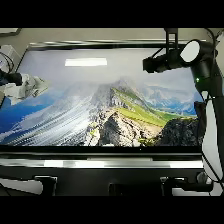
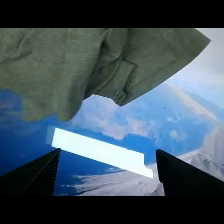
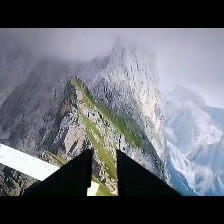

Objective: Fold the clothes and pants, and hang the long-sleeved shirts on hangers.

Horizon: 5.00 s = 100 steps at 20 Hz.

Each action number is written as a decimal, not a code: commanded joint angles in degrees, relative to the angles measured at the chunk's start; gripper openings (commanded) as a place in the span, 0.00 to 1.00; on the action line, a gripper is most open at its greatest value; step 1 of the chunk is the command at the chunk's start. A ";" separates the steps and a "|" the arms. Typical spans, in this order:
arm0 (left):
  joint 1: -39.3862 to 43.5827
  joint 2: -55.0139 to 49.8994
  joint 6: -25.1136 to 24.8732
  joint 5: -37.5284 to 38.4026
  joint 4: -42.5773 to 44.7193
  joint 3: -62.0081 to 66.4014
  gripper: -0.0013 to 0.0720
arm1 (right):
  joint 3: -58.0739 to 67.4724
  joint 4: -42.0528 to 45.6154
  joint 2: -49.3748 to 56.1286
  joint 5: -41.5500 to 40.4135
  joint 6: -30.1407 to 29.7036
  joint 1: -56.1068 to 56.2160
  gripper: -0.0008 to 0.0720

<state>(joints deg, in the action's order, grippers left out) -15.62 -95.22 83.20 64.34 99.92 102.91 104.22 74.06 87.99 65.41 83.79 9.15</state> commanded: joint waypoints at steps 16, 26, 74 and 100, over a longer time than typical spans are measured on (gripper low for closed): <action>-5.16 -19.78 -1.79 -31.08 -1.90 -0.57 0.05 | 0.04 -0.15 0.00 3.41 0.00 0.04 0.31; 16.26 -5.07 9.86 -4.79 -14.69 13.57 0.04 | 0.04 4.96 -9.31 -0.87 11.67 -0.02 0.31; 22.67 11.91 23.45 23.91 -9.64 4.70 0.99 | -20.94 -20.61 6.95 19.76 -8.04 -34.75 0.66; 19.91 11.69 24.35 15.54 -9.68 4.28 0.99 | -35.80 -14.40 11.96 7.96 -14.97 -24.55 0.72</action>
<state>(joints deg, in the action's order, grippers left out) 5.26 -83.50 107.53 80.12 90.28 107.22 68.53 51.86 99.79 73.23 67.37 -15.99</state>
